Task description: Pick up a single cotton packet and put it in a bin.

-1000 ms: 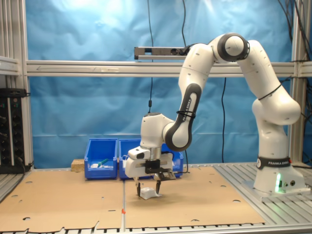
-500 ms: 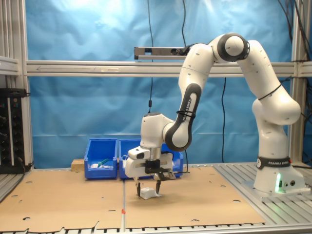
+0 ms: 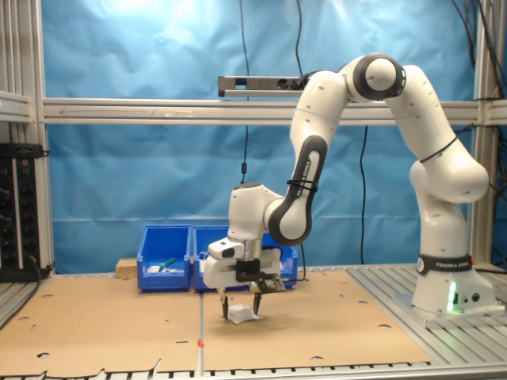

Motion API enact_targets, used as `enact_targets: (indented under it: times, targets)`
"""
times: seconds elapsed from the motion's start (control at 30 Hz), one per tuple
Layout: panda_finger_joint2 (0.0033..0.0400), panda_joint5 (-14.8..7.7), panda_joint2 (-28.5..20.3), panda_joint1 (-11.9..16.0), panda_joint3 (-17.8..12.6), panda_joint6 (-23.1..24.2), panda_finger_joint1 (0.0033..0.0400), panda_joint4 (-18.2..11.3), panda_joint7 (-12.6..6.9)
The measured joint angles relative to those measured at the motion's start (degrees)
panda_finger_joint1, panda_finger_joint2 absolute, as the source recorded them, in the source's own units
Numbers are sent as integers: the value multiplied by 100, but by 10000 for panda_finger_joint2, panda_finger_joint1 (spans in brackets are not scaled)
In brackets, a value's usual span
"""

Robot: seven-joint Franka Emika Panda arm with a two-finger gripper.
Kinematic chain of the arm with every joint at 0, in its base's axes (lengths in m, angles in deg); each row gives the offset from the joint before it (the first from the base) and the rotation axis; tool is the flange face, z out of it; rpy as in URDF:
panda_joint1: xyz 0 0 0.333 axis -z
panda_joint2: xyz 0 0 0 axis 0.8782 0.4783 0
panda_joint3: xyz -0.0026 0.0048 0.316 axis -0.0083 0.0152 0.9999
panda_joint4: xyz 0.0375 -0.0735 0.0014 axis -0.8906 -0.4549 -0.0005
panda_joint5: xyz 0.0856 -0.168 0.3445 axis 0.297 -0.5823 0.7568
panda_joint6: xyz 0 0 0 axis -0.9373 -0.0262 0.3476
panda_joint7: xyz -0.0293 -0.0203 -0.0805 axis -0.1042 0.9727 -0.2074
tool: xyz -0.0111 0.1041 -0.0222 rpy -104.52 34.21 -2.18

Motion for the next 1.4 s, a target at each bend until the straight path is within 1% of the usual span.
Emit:
enact_targets:
  times: [0.63, 0.67, 0.83, 0.87, 1.0, 1.03, 1.3, 1.33, 1.4]
  targets:
    - [400, 0, 0, 0, 0, 0, 400, 0, 0]
    - [348, 0, 0, 0, 0, 0, 348, 0, 0]
    - [348, 0, 0, 0, 0, 0, 348, 0, 0]
    - [266, 0, -1, 0, 0, 7, 266, 1, 0]
    - [266, 0, -2, 0, 0, 15, 266, 12, 0]
    - [184, 0, -3, 0, 0, 19, 184, 18, 0]
    - [184, 0, -12, 0, 0, 26, 184, 43, 0]
    - [73, 0, -12, 0, 0, 26, 73, 43, 0]
    - [73, 0, -12, 0, 0, 26, 73, 43, 0]
